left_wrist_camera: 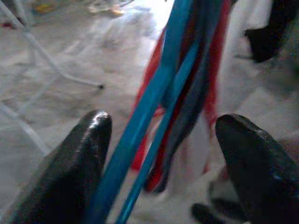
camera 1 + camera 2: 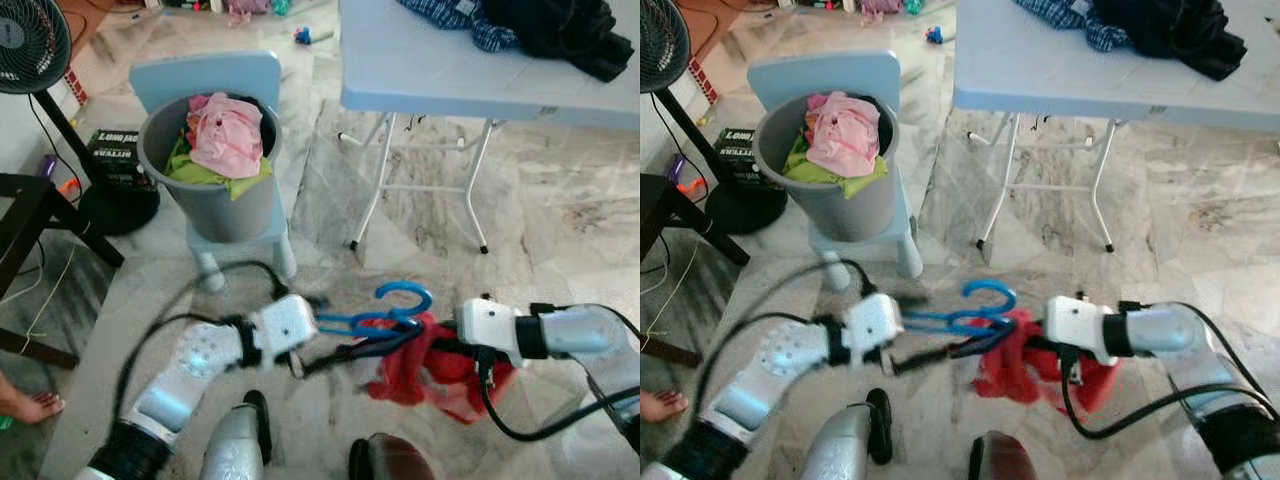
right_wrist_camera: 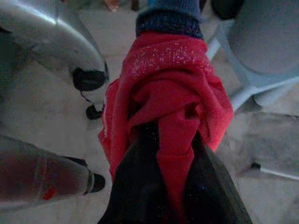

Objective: Hang hanger

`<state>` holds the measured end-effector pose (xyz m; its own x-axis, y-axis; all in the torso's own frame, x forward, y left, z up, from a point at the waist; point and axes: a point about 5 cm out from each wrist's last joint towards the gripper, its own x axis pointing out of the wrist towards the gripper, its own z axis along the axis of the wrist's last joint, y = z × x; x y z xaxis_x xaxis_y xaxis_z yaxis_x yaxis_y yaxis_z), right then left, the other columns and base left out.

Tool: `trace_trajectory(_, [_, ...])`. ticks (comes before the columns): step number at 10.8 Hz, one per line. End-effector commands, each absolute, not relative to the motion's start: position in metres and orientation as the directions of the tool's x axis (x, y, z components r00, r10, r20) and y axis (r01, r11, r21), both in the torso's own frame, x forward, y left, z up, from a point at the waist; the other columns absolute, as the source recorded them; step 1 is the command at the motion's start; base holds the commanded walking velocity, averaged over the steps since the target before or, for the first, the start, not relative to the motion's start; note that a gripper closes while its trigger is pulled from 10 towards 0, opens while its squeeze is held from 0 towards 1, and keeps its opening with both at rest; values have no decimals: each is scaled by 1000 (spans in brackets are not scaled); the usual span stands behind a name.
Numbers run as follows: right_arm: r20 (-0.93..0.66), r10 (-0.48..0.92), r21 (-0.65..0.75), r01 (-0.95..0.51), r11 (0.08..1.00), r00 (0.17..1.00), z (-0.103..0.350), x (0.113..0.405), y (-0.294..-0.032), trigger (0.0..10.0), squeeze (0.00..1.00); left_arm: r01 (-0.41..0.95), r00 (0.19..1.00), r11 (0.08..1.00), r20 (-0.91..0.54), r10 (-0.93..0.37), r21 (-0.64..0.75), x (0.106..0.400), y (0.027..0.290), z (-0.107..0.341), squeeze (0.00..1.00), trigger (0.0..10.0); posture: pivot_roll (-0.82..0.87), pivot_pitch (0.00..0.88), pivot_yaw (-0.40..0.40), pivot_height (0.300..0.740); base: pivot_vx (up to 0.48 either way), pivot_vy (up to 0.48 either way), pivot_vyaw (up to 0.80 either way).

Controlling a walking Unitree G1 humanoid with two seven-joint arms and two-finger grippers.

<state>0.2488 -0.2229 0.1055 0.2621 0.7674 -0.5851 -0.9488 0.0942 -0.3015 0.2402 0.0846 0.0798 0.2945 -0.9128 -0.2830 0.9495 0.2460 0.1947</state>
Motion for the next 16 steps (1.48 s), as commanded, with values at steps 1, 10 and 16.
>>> trace_trajectory(1, [-586,776,-296,-953,63,233,109,247,-223,10000,0,964,250,210,-289,-924,163,236,81,79,0,0,-36,202,-27,740,0,0,0])
trace_trajectory(10, [-624,764,-267,-964,-7,167,107,242,-223,10000,0,986,133,77,-413,-901,149,238,91,75,0,0,-40,203,-27,740,0,0,0])
trace_trajectory(16, [-629,759,-276,-961,-13,170,108,244,-223,10000,0,983,137,72,-417,-899,167,241,91,75,0,0,-41,202,-28,740,0,0,0])
